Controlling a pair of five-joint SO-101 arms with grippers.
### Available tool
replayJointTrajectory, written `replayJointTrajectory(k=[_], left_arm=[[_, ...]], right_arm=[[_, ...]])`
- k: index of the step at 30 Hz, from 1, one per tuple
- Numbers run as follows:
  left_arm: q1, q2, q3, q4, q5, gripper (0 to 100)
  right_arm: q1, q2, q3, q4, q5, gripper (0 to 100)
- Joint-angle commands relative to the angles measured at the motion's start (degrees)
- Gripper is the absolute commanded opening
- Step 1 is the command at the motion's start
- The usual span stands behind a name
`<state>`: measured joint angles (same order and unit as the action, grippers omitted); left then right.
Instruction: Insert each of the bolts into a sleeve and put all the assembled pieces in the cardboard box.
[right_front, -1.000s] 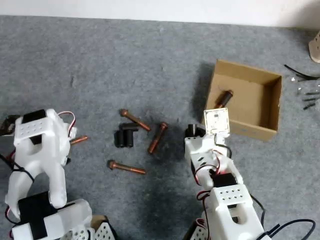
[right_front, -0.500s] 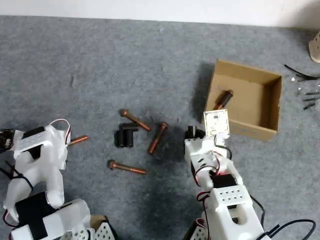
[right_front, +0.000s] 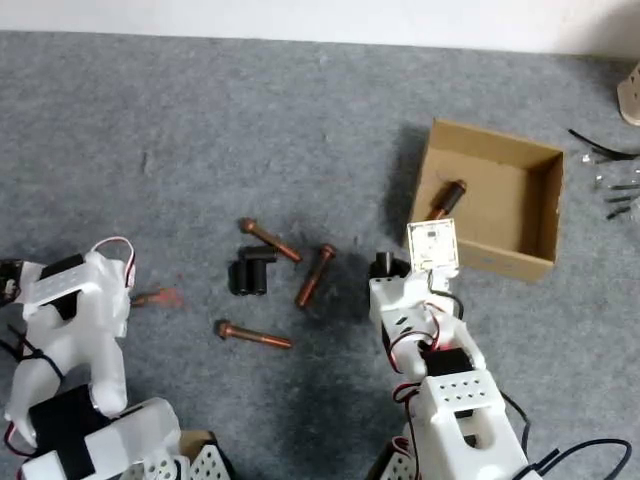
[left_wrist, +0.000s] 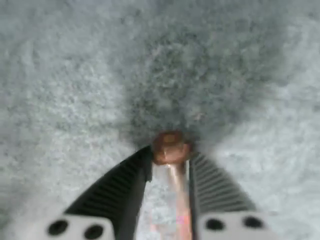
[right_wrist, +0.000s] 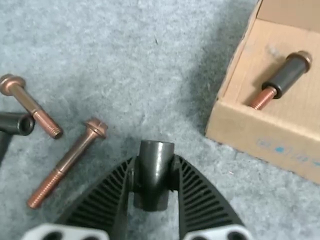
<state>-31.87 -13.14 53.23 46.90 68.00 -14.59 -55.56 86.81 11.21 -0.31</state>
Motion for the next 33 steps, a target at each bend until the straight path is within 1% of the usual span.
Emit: replayJointTrajectory(k=[1,4,8,10,14,16,19,23,26,28,33], left_arm=[[-0.22,-0.31,-1.45,0.00,-0.62,0],[0.13,-0.75,-4.00,0.88,-4.40,1],[0.84,-5.14,-10.33,8.88,-9.67,0],[1.01,-9.19,-13.49,11.16,-12.84,0],[1.36,-19.30,-19.21,11.16,-18.37,0],[2.86,-25.10,-21.05,11.16,-22.51,0],[5.76,-33.80,-20.53,11.16,-29.71,0],[11.82,-45.32,-14.81,11.16,-38.33,0],[16.22,-54.64,-8.31,10.64,-41.41,0],[18.68,-61.32,-3.03,7.74,-41.32,0],[24.92,-80.04,13.05,-4.75,-41.58,0]], right_arm=[[0.75,-1.27,-0.66,-1.89,0.79,0.3],[0.75,-1.27,-0.57,-1.89,0.79,0.3],[0.75,-1.27,-0.57,-1.89,0.79,0.3],[0.75,-1.27,-0.57,-1.89,0.79,0.3],[0.75,-1.27,-0.57,-1.89,0.79,0.3],[0.75,-1.27,-0.57,-1.89,0.79,0.3],[0.75,-1.27,-0.57,-1.89,0.79,0.3],[0.75,-1.27,-0.57,-1.89,0.79,0.3],[0.75,-1.36,-0.57,-1.89,0.79,0.3],[0.75,-1.63,-0.57,-1.89,0.79,0.3],[0.31,-1.71,-0.31,-1.98,0.79,0.3]])
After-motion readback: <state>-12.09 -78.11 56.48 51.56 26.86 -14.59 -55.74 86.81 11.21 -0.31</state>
